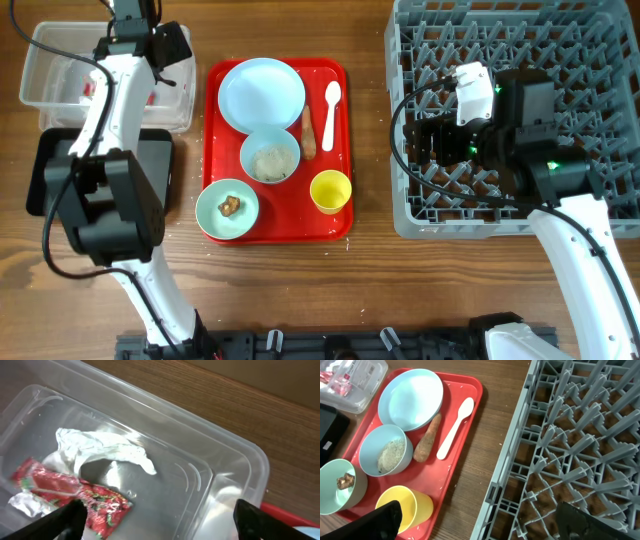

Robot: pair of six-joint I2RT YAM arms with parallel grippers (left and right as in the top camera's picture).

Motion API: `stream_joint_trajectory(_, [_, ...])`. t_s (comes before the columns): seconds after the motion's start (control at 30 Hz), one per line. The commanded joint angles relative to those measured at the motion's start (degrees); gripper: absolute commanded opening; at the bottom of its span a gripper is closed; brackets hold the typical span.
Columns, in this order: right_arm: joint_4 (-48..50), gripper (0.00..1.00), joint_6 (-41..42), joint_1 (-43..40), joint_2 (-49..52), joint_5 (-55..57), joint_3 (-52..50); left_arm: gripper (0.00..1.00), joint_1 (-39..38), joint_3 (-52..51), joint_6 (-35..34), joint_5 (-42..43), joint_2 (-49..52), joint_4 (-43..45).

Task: Sort waste into correct bins and load items into the dishwasher rack
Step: 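Grasp the rim of the blue rice bowl with the left gripper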

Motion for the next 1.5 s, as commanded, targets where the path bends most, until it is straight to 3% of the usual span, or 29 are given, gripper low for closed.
stream_joint_trajectory(0.0, [-0.04,1.0,0.46,0.04,0.42,-0.96,1.01,0.94,-2.38,0.24,0.02,0.11,-10.08,-5.77])
stream_joint_trajectory(0.1, [0.02,1.0,0.46,0.04,0.42,-0.96,1.01,0.94,-5.62,0.22,0.0,4.81,-16.46,-15.08])
stream_joint_trajectory(0.17, [0.11,1.0,0.46,0.04,0.42,-0.96,1.01,0.94,-9.46,0.22,-0.13,12.63,-19.98,-23.67])
stream_joint_trajectory(0.3, [0.11,1.0,0.31,0.04,0.42,-0.96,1.01,0.88,-17.18,-1.9,-5.31,18.21,-19.52,-32.87])
stream_joint_trajectory(0.4, [0.42,1.0,0.31,0.04,0.42,-0.98,1.01,0.77,-23.47,-10.49,-7.98,17.55,-18.88,-28.94])
stream_joint_trajectory(0.5, [0.39,1.0,0.28,0.04,0.42,-0.98,1.01,0.71,-26.4,-18.1,-7.91,17.57,-18.78,-22.56])
stream_joint_trajectory(0.57, [0.37,1.0,0.31,0.04,0.42,-0.98,1.01,0.59,-28.37,-23.1,-7.3,17.55,-18.78,-17.53])
stream_joint_trajectory(0.63, [0.37,1.0,0.46,0.04,0.42,-0.98,1.01,0.56,-30.29,-27.56,-5.86,17.55,-18.78,-12.81])
stream_joint_trajectory(0.87, [0.22,1.0,0.44,0.04,0.42,-0.98,1.01,0.34,-31.76,-37.24,-5.75,16.92,-18.75,-2.99])
stream_joint_trajectory(1.17, [-0.2,1.0,0.48,0.04,0.42,-0.98,1.01,0.2,-31.89,-40.52,-5.77,16.92,-18.45,-0.48])
stream_joint_trajectory(1.3, [-0.72,1.0,0.48,0.04,0.42,-0.98,1.01,0.04,-31.87,-40.52,-5.81,16.92,-17.92,-0.28])
stream_joint_trajectory(1.47, [-0.87,1.0,0.46,0.04,0.42,-0.98,1.01,0.04,-31.78,-37.51,-5.99,16.94,-18.88,1.77])
